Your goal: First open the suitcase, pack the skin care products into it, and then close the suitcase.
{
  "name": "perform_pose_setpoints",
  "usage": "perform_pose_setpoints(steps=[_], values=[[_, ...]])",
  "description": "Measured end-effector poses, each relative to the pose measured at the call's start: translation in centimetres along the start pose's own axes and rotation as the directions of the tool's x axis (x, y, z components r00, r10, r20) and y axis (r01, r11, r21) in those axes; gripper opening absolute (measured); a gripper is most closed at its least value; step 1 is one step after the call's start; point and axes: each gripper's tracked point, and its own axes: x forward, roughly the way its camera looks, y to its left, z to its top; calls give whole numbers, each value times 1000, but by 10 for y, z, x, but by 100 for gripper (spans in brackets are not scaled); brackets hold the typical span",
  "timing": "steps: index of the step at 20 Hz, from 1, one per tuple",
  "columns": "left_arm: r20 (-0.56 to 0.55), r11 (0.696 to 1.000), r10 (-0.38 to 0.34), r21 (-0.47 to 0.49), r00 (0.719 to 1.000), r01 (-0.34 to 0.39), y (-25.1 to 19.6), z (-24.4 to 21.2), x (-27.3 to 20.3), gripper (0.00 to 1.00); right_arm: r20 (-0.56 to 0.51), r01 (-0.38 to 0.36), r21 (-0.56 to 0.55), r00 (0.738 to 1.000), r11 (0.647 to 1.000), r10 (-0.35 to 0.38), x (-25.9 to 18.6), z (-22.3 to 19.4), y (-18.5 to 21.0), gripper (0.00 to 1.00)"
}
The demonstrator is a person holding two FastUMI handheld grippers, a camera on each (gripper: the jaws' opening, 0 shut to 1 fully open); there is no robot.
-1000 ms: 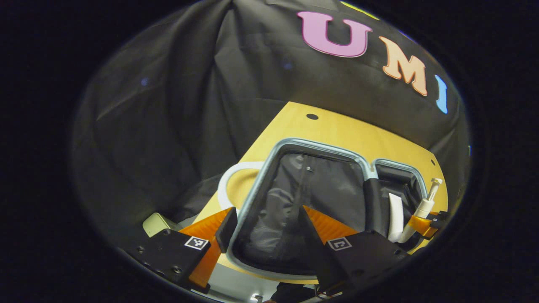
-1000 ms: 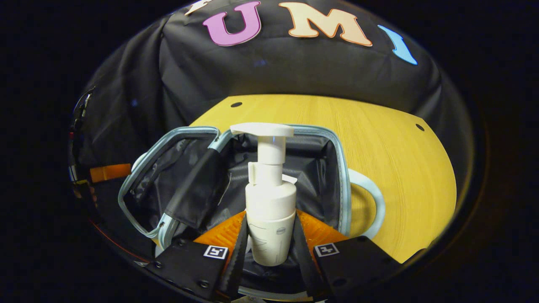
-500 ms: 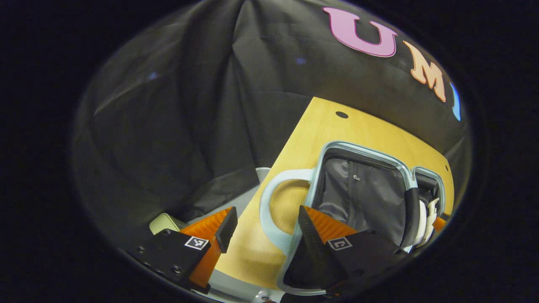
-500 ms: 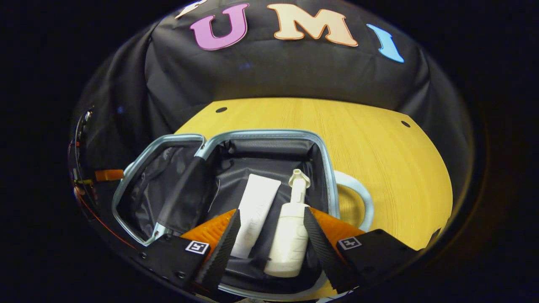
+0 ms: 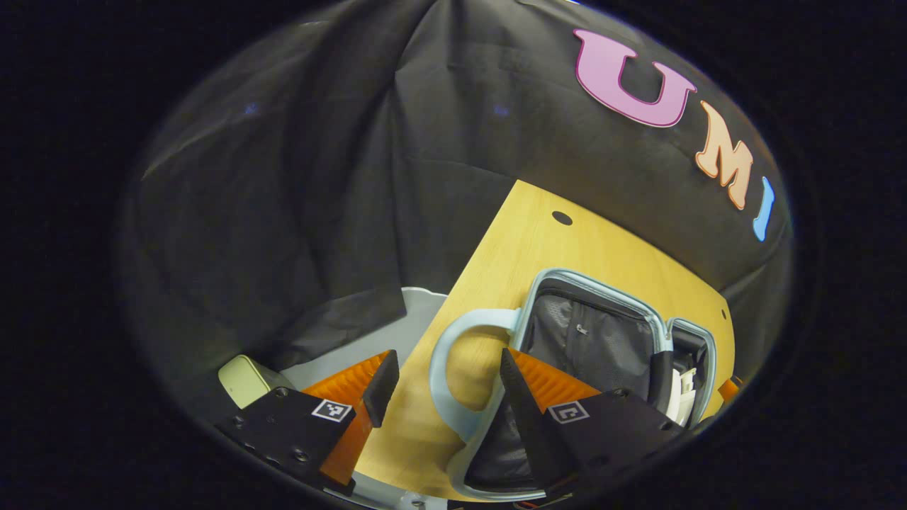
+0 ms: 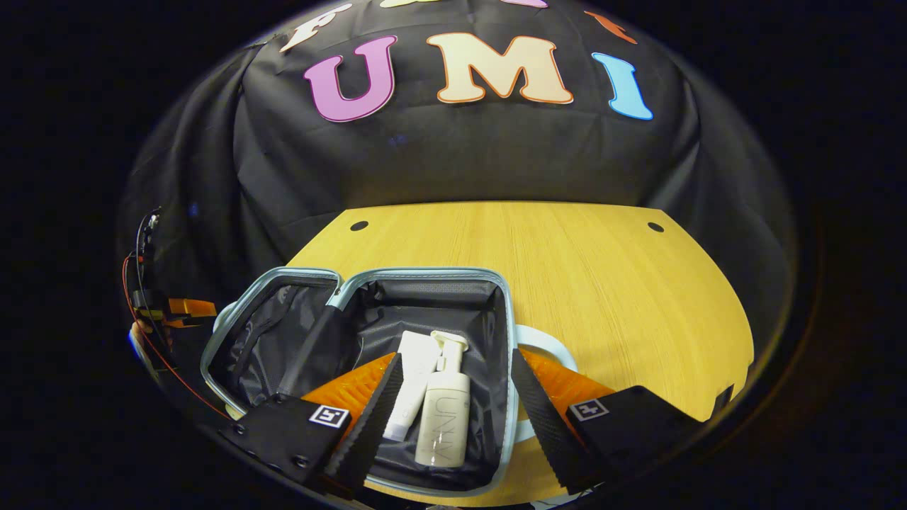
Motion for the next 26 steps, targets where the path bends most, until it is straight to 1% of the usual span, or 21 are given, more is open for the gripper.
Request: perform_pose_setpoints(steps=[1, 5, 7, 8, 9, 11, 12, 14, 15, 16, 18, 19, 20, 22, 26], values=[[-14, 1000, -1, -5, 1000, 1, 1, 0, 7, 85, -1, 8, 1, 1000, 1000, -8, 0, -2, -2, 96], [-132, 1000, 14, 1, 991, -14, 6, -24, 35, 86, 2, 21, 11, 1000, 1000, -21, -3, -2, -6, 97], [-146, 1000, 11, 0, 989, -11, 10, -24, 47, 87, 6, 25, 12, 1000, 1000, -25, -4, 1, -6, 97], [-166, 1000, 16, 2, 986, -16, 13, -30, 51, 80, 13, 28, 12, 1000, 1000, -28, -6, 4, -7, 97], [-184, 1000, 18, 5, 983, -18, 15, -35, 54, 71, 20, 30, 13, 999, 999, -30, -6, 6, -8, 96], [-214, 1000, -6, -20, 977, 2, 6, -44, 61, 32, 32, 33, 14, 999, 999, -33, -7, 11, -10, 96], [-216, 1000, -16, -4, 976, 16, 5, -42, 60, 12, 38, 32, 15, 999, 999, -33, -9, 14, -11, 96], [-196, 999, -19, 28, 980, 25, 0, -31, 48, 4, 45, 25, 17, 999, 1000, -25, -10, 17, -12, 96], [-210, 998, -36, 35, 977, 44, -9, -30, 37, 1, 50, 21, 14, 999, 1000, -21, -9, 17, -12, 96], [-191, 998, -43, 45, 981, 52, -14, -22, 26, 0, 55, 16, 11, 998, 1000, -17, -10, 19, -13, 96], [-131, 994, -60, 81, 990, 71, -22, 0, 4, 0, 68, -9, 4, 998, 1000, 9, -10, 23, -9, 96], [-67, 992, -81, 87, 994, 87, -31, 16, -11, 0, 75, -23, -6, 997, 1000, 23, -9, 27, -6, 96], [-33, 989, -115, 92, 993, 118, -43, 25, -28, 0, 83, -37, -18, 996, 999, 38, -9, 30, -4, 97], [17, 984, -156, 95, 988, 154, -71, 43, -65, 0, 112, -76, -37, 990, 996, 80, -11, 35, 0, 96], [92, 974, -193, 137, 977, 179, -121, 57, -119, 0, 192, -148, -61, 969, 987, 157, -26, 54, -8, 97]])
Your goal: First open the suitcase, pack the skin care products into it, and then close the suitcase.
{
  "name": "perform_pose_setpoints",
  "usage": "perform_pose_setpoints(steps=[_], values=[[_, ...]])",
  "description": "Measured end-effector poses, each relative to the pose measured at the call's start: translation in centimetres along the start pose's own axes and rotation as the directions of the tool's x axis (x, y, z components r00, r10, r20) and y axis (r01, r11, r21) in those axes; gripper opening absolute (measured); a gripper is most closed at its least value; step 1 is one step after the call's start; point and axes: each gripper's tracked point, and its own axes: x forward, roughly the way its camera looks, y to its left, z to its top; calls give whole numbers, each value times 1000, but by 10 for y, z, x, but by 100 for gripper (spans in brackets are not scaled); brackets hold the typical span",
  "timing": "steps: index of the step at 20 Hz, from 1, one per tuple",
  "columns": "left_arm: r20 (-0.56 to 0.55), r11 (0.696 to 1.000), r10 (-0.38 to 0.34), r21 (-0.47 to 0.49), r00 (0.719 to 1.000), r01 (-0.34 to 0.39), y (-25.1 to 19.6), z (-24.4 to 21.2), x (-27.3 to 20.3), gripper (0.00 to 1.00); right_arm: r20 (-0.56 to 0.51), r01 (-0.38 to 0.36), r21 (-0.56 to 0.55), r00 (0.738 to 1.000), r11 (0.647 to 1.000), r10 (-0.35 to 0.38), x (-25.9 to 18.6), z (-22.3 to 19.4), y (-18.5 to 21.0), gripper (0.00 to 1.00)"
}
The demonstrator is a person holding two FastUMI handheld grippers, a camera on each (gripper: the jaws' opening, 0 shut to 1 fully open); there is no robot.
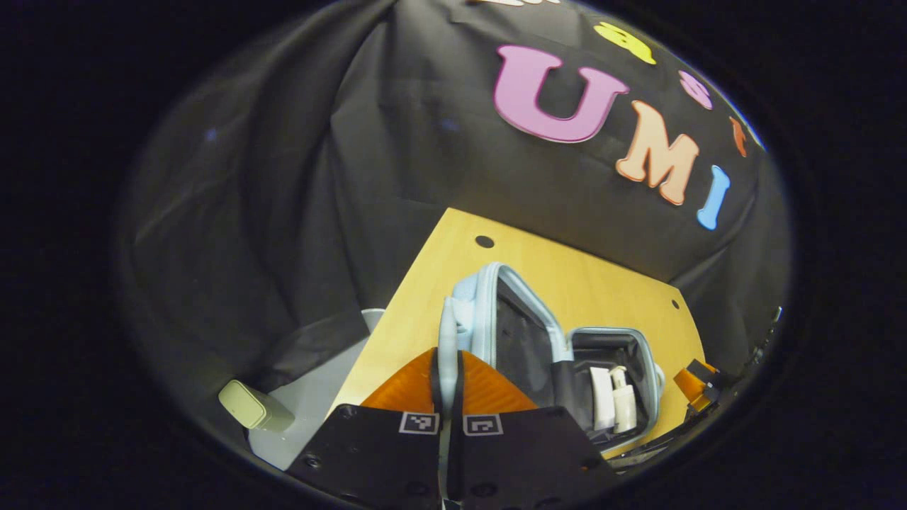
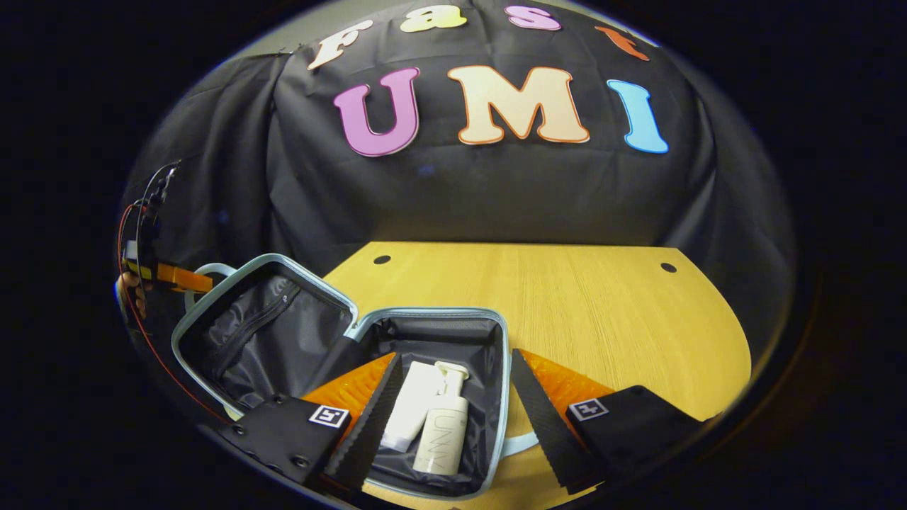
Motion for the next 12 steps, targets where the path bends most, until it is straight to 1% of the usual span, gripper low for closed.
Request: perform_pose_setpoints(steps=[3, 5, 6, 8, 10, 12], values=[[38, 1000, -27, 17, 999, 27, -46, 7, -28, 0, 29, -38, -1, 999, 999, 38, -18, 8, -19, 96], [61, 998, -49, 34, 997, 47, -72, 10, -37, 0, 53, -38, -1, 998, 999, 38, -29, 17, -43, 97], [57, 998, -50, 52, 997, 47, -86, 13, -42, 0, 63, -38, 6, 997, 999, 37, -34, 20, -54, 97], [75, 994, -75, 91, 994, 68, -119, 18, -46, 0, 80, -31, 22, 996, 999, 29, -42, 27, -77, 96], [85, 985, -123, 133, 989, 111, -160, 24, -49, 0, 98, -16, 39, 995, 999, 13, -49, 32, -100, 97], [74, 970, -182, 177, 981, 167, -203, 26, -47, 0, 110, -1, 60, 994, 998, -6, -56, 33, -120, 97]])
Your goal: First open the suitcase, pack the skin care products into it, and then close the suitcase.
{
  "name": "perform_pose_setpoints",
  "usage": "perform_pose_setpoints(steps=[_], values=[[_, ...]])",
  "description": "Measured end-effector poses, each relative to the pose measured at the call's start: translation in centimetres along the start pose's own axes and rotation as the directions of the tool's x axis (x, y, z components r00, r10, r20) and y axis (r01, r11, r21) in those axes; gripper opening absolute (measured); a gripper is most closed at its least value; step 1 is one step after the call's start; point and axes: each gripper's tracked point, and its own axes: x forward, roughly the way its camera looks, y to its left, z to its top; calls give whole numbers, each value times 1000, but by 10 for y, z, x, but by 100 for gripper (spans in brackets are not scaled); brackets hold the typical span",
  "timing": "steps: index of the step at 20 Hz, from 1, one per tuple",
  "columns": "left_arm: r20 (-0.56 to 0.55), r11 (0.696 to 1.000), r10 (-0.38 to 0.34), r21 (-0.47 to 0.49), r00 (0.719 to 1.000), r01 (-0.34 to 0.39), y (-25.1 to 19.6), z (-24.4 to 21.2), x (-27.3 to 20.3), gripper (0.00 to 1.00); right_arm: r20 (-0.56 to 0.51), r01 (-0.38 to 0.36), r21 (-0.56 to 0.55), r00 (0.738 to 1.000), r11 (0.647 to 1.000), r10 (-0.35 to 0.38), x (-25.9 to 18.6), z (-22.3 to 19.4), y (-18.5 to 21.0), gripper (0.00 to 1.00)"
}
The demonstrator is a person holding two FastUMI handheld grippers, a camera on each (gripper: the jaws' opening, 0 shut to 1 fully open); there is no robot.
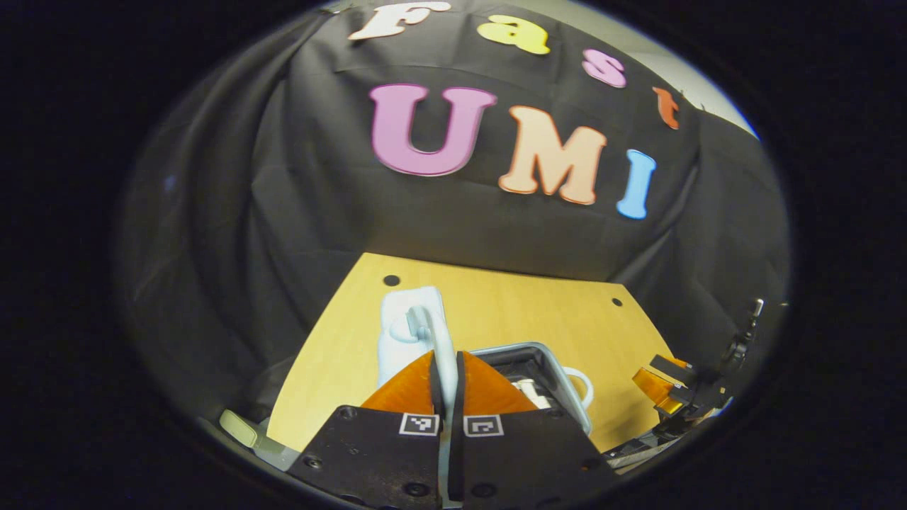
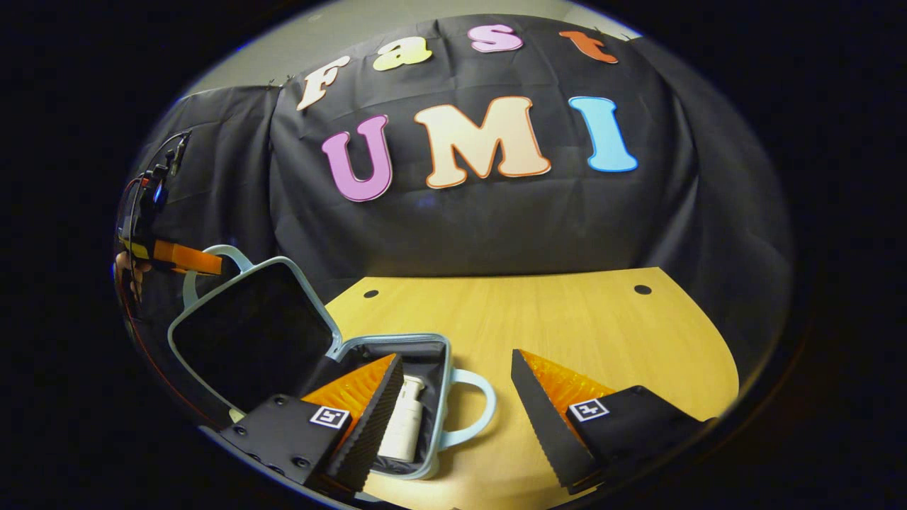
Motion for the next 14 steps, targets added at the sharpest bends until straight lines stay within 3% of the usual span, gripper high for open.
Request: perform_pose_setpoints(steps=[2, 7, 14], values=[[-13, 998, -39, 44, 999, 40, -31, 2, 12, 0, 7, 24, 23, 1000, 999, -24, -6, 1, -21, 96], [-52, 985, -163, 48, 985, 166, -103, -3, 40, 0, 22, 88, 59, 996, 994, -90, -25, 4, -69, 97], [-170, 954, -288, 36, 943, 298, -183, -59, 88, 0, 15, 168, 58, 985, 984, -169, -57, 8, -127, 96]])
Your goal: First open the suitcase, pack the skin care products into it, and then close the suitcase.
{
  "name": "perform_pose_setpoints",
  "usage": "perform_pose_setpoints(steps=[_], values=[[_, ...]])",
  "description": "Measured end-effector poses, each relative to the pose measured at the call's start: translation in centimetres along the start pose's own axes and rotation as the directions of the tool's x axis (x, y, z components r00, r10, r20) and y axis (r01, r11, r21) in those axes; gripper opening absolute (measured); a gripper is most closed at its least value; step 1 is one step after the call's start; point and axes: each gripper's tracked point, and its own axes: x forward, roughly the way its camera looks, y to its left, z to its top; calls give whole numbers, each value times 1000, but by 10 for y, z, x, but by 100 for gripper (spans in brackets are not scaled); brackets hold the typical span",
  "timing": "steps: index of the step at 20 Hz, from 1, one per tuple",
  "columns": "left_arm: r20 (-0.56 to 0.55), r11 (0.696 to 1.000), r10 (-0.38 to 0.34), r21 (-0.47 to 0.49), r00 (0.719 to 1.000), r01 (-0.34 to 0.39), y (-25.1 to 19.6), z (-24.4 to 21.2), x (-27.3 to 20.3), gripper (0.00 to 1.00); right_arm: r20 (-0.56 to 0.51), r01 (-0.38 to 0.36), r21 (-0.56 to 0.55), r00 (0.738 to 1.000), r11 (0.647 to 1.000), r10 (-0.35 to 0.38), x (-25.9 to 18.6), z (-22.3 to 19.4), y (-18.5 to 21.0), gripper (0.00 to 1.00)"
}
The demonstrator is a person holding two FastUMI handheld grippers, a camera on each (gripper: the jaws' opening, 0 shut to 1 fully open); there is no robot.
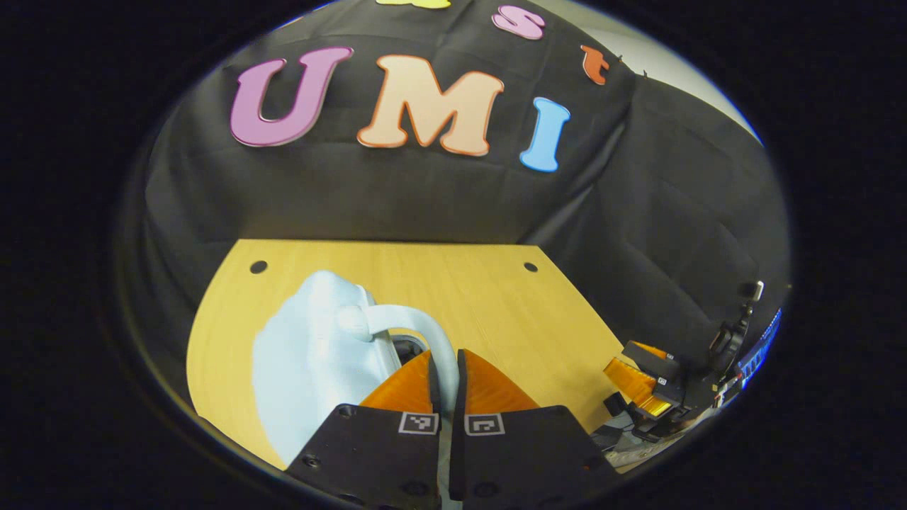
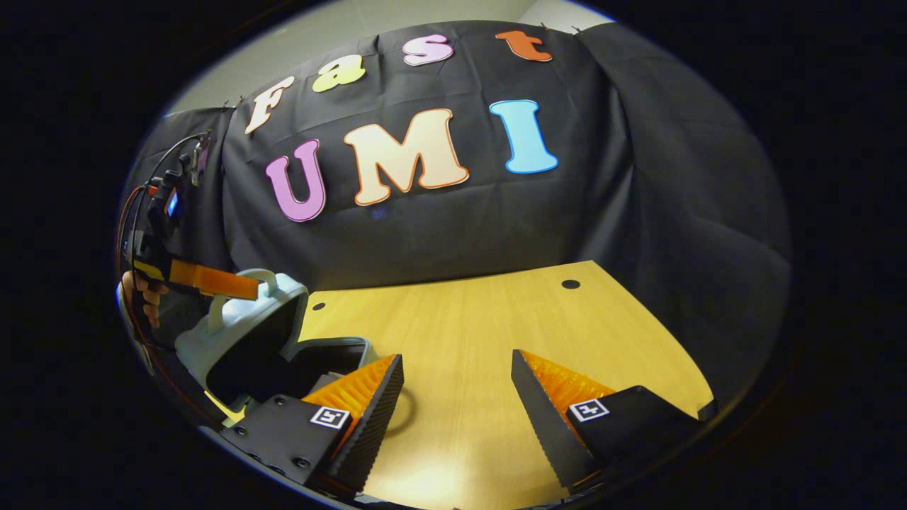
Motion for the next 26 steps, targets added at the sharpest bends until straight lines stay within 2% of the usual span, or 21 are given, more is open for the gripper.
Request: perform_pose_setpoints(steps=[6, 11, 13, 14, 15, 16, 18, 20, 21, 22, 23, 24, 26], values=[[-138, 1000, -27, -1, 990, 27, -26, -56, 52, 0, 1, 53, -19, 999, 998, -53, -20, 4, -41, 96], [-230, 999, 28, 48, 973, -17, -34, -100, 86, 0, -4, 86, -9, 996, 996, -86, -31, 0, -66, 96], [-221, 995, 87, 72, 971, -73, -29, -104, 89, 13, 0, 89, -6, 996, 996, -89, -34, 0, -71, 97], [-204, 994, 100, 69, 974, -88, -29, -104, 89, 27, 5, 87, -6, 996, 996, -87, -35, 3, -71, 97], [-184, 993, 108, 67, 977, -97, -31, -100, 85, 34, 9, 82, -5, 997, 997, -82, -35, 4, -70, 97], [-143, 990, 130, 71, 981, -121, -31, -93, 81, 53, 16, 76, -4, 997, 997, -76, -35, 7, -68, 96], [-17, 977, 195, 90, 981, -193, -24, -66, 68, 70, 40, 62, -5, 997, 998, -62, -33, 17, -61, 97], [132, 959, 256, 92, 958, -269, -20, -33, 43, 83, 88, 35, -8, 996, 999, -34, -31, 36, -47, 97], [213, 952, 267, 93, 940, -292, -21, -13, 29, 81, 123, 16, -14, 992, 1000, -14, -32, 50, -39, 97], [289, 948, 264, 97, 920, -303, -29, 6, 17, 86, 161, 0, -24, 987, 1000, 4, -33, 66, -30, 97], [330, 949, 247, 107, 911, -296, -43, 14, 6, 89, 197, -14, -33, 980, 999, 21, -35, 82, -22, 97], [373, 950, 243, 97, 895, -298, -48, 28, -7, 87, 233, -31, -40, 972, 999, 39, -37, 100, -13, 97], [407, 955, 232, 75, 883, -286, -50, 46, -19, 88, 294, -66, -54, 952, 996, 79, -45, 132, 3, 97]])
